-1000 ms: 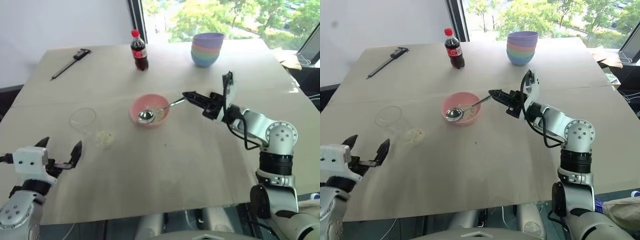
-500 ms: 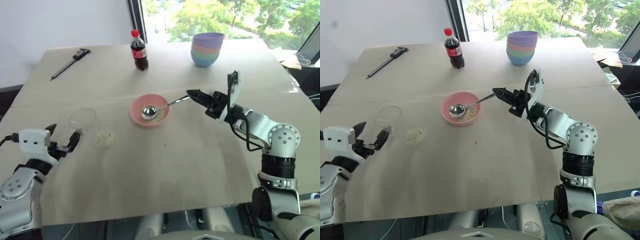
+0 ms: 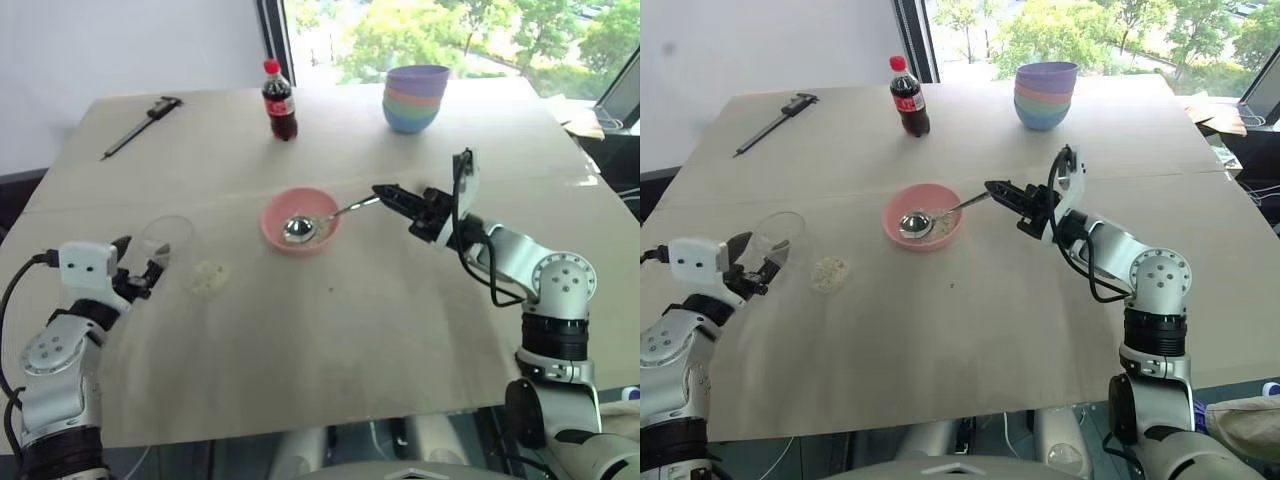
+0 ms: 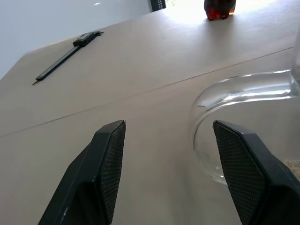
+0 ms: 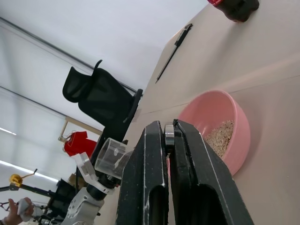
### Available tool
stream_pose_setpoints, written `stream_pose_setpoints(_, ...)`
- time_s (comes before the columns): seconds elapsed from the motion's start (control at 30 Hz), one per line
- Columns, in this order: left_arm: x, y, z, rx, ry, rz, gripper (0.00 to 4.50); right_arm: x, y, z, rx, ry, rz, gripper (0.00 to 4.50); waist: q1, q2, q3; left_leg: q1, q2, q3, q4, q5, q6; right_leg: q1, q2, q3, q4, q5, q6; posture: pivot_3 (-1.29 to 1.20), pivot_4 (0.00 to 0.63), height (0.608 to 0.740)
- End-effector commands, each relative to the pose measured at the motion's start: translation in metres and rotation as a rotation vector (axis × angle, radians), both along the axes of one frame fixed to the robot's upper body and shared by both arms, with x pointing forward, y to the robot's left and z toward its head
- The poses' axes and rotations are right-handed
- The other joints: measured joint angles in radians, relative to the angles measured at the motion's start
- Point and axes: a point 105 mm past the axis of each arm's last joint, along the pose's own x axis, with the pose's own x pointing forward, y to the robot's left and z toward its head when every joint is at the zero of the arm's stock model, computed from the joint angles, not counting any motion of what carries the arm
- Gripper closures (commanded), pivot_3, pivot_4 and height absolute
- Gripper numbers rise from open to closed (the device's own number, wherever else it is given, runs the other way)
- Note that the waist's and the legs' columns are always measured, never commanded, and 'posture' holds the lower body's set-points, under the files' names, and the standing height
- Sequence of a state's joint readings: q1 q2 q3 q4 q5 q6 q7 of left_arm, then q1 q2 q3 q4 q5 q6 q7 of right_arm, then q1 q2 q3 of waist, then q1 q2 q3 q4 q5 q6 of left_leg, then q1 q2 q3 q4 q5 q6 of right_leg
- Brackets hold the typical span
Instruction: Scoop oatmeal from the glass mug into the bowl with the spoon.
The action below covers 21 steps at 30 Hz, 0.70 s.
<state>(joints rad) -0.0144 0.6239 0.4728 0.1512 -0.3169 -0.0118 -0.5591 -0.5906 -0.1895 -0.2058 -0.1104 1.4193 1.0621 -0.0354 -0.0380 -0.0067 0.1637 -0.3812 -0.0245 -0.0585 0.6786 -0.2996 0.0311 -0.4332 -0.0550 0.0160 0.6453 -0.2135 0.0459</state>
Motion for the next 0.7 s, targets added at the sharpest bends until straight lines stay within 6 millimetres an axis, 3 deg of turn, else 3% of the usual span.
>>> stream_pose_setpoints(0.03, 0.004, 0.0, 0.011, 0.018, -0.045, -0.015, 2.11, -0.005, 0.001, 0.011, 0.024, -0.053, 0.012, 4.5, 0.0, 0.0, 0.0, 0.0, 0.0, 0.0, 0.0, 0.0, 0.0, 0.0, 0.0, 0.0, 0.0, 0.0, 0.0, 0.0, 0.15, 0.74)
stream_pose_setpoints(0.2, 0.009, -0.004, 0.011, 0.006, -0.051, -0.028, 4.41, -0.005, 0.001, 0.011, 0.022, -0.054, 0.004, 4.5, 0.002, 0.0, -0.001, 0.0, 0.0, 0.0, 0.0, 0.0, 0.0, 0.0, 0.0, 0.0, 0.0, 0.0, 0.0, 0.0, 0.15, 0.74)
stream_pose_setpoints(0.47, 0.009, -0.018, 0.007, -0.016, -0.057, -0.041, 4.46, -0.007, 0.002, 0.017, 0.023, -0.081, 0.001, 4.5, -0.001, 0.002, -0.001, 0.001, 0.0, 0.0, 0.0, 0.0, 0.0, 0.0, -0.001, 0.001, 0.001, 0.0, 0.0, 0.0, 0.15, 0.74)
stream_pose_setpoints(0.6, 0.017, -0.041, 0.014, -0.044, -0.09, -0.08, 4.46, -0.005, 0.011, 0.038, 0.013, -0.162, 0.009, 4.5, 0.005, 0.002, -0.001, 0.001, -0.001, 0.0, 0.0, 0.0, 0.0, 0.0, -0.001, 0.0, 0.001, 0.0, 0.0, 0.0, 0.15, 0.74)
stream_pose_setpoints(0.7, 0.03, -0.07, 0.026, -0.052, -0.125, -0.145, 4.46, -0.005, 0.028, 0.068, -0.01, -0.297, 0.043, 4.5, 0.011, 0.002, -0.001, 0.001, -0.002, -0.001, 0.0, 0.0, 0.0, 0.0, -0.001, 0.0, 0.002, 0.0, 0.0, 0.0, 0.15, 0.74)
